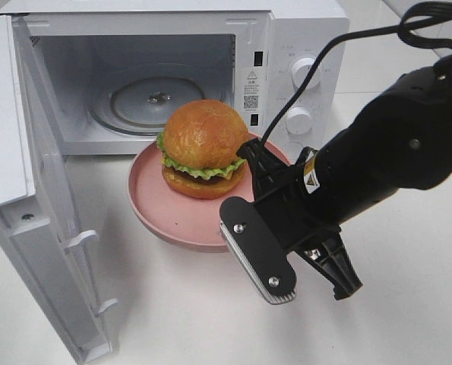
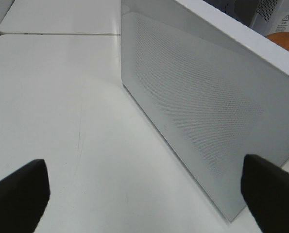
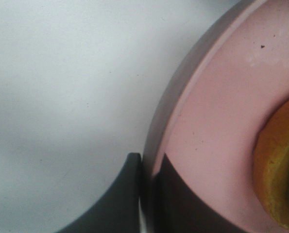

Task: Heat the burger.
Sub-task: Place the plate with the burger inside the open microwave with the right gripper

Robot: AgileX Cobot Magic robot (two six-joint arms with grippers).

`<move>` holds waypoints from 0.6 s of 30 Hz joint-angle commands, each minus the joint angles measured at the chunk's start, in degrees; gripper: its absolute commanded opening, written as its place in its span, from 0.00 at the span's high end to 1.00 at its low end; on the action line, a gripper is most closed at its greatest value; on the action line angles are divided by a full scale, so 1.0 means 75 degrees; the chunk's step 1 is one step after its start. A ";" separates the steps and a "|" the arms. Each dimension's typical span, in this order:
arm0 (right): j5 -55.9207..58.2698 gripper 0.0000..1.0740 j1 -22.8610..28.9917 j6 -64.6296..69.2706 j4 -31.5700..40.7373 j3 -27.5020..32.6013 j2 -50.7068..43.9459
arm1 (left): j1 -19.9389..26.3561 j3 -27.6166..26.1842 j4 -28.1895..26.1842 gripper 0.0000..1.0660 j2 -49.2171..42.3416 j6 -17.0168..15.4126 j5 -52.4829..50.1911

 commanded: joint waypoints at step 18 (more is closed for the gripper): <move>-0.0076 1.00 -0.0038 0.0260 -0.0527 -0.2024 0.1383 | 0.0038 0.0000 -0.0031 0.06 -0.0130 -0.0046 0.0000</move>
